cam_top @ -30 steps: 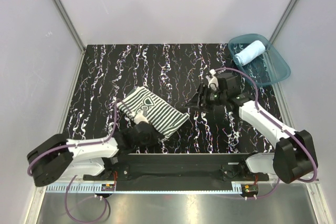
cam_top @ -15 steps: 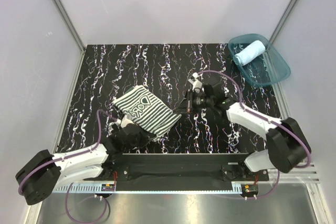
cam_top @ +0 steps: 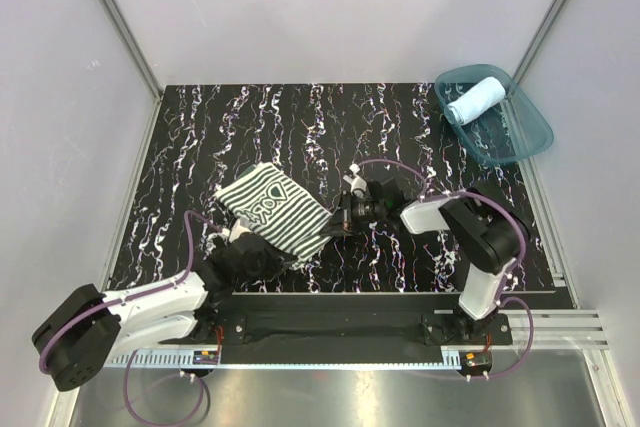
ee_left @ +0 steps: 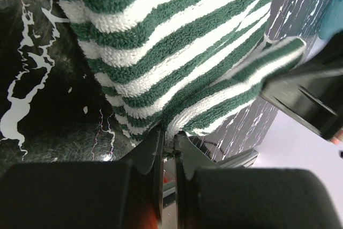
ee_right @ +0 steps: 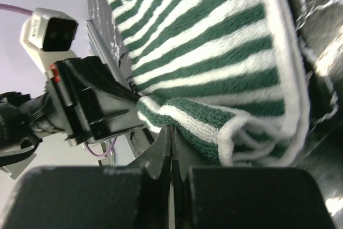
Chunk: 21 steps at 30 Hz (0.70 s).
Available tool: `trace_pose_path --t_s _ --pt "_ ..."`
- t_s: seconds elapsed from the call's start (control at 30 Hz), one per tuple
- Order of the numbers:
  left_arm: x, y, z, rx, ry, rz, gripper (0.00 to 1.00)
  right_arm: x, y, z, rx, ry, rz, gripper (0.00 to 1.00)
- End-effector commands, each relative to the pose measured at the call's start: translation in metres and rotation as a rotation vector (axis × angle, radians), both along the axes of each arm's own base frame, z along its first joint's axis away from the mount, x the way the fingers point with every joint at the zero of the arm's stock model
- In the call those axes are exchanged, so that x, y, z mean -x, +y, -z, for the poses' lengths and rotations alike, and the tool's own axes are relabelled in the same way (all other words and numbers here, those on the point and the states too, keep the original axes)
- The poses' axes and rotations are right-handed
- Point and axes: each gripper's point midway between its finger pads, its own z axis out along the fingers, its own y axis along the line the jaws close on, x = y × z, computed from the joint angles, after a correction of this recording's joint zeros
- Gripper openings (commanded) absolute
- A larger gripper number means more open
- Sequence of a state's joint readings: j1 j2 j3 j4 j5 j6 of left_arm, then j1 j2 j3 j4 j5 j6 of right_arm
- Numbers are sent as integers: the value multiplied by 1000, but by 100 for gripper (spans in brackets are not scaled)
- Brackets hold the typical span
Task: Roll the towels
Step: Roll the towel
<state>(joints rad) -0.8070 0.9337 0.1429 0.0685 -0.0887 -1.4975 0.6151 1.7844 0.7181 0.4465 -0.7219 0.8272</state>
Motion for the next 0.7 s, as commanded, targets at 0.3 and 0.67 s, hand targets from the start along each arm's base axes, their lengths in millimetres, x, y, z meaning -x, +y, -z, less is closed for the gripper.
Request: trace_pose_path --t_s 0.3,0.67 --pt "25 33 39 -128 126 -23 0 -38 17 34 -92 -59 -6 0" --pt "-1 38 -13 -353 -78 137 55 -38 11 55 -27 -9 -13 0"
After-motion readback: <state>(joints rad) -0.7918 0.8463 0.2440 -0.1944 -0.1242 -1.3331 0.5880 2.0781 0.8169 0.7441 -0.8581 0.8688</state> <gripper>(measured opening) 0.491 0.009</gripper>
